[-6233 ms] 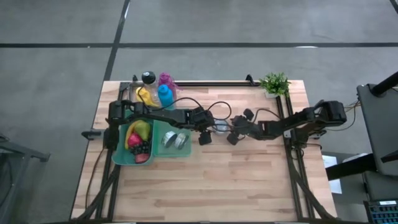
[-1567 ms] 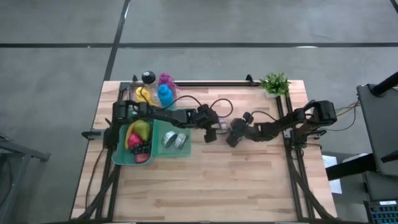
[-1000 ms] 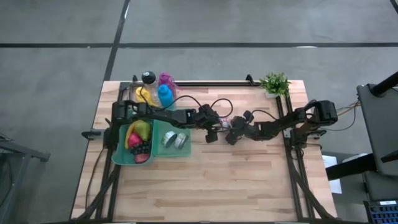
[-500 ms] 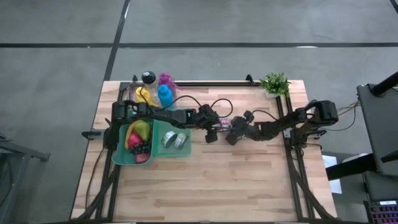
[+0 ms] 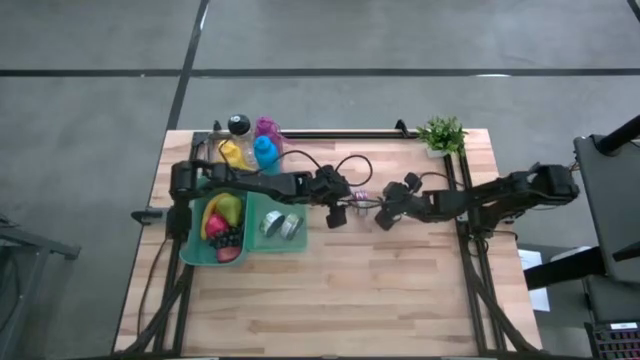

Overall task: Pick & Place Food Item
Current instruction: Put the red tuna can into the light green bin

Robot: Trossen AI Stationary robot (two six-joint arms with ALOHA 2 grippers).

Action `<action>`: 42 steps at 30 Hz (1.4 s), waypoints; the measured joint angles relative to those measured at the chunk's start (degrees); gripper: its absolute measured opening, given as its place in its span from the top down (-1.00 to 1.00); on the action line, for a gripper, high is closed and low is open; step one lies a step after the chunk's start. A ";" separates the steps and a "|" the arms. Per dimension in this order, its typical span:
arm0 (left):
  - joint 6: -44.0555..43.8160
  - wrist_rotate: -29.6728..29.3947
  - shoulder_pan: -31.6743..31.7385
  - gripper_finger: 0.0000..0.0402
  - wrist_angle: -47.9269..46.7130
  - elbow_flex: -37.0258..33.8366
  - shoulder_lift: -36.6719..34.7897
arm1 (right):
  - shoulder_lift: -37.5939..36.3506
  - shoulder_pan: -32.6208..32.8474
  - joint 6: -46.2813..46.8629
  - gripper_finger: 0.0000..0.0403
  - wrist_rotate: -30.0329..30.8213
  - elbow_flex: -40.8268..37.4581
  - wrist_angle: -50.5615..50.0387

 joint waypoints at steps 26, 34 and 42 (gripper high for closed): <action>-10.06 0.47 -2.09 -0.32 -6.61 -0.09 -20.95 | -45.51 2.25 -0.03 0.27 -2.10 -16.98 -1.99; -8.79 0.49 -2.66 -0.32 -9.12 -0.09 -21.97 | -53.70 2.25 -1.71 0.27 -3.31 -18.71 -2.15; -8.79 0.49 -2.86 -0.32 -10.57 -0.43 -21.65 | -58.44 2.27 -7.64 0.27 -21.77 -19.59 0.68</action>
